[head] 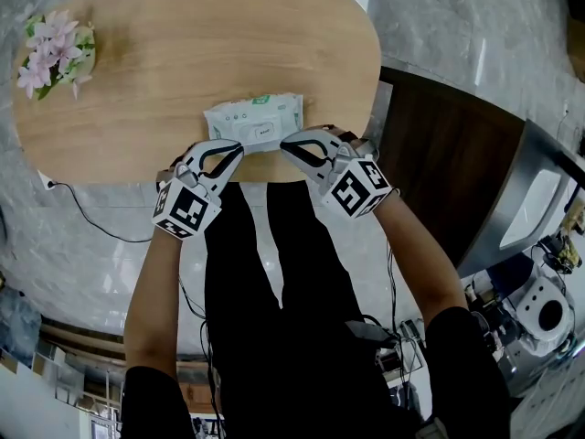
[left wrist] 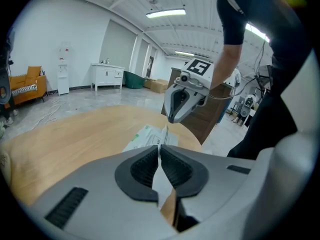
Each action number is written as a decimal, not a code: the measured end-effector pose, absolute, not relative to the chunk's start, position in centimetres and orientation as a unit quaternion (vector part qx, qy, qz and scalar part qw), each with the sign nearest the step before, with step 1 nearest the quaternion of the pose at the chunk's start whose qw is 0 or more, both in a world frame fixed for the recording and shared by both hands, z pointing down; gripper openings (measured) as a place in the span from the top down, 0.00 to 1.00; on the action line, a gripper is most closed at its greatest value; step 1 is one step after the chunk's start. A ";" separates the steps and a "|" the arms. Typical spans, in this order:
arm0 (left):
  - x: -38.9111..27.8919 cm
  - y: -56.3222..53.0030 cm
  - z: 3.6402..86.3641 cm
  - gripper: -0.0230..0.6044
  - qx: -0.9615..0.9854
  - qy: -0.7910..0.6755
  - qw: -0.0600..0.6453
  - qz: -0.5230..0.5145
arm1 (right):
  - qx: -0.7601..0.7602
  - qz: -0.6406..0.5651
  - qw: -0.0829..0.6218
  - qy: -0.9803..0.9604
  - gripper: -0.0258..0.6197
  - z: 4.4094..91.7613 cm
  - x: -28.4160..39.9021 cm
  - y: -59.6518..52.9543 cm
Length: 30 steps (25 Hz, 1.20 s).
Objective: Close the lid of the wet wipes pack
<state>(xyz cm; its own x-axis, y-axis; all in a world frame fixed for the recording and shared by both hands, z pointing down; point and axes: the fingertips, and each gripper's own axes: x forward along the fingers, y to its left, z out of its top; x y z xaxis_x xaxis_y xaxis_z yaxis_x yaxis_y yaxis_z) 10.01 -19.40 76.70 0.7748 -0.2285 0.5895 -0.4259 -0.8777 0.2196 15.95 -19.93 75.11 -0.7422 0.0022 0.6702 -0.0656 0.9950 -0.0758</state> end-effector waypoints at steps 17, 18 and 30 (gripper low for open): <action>9.4 -22.3 79.2 0.89 0.901 -0.235 0.170 0.324 | 0.077 0.079 0.340 -0.934 0.94 75.8 14.0 -22.9; 9.4 -22.3 79.3 0.89 0.900 -0.238 0.168 0.325 | 0.078 0.082 0.343 -0.932 0.94 76.1 13.9 -22.8; 9.4 -22.6 79.5 0.88 0.894 -0.252 0.157 0.334 | 0.107 0.115 0.372 -0.915 0.94 78.6 14.1 -23.0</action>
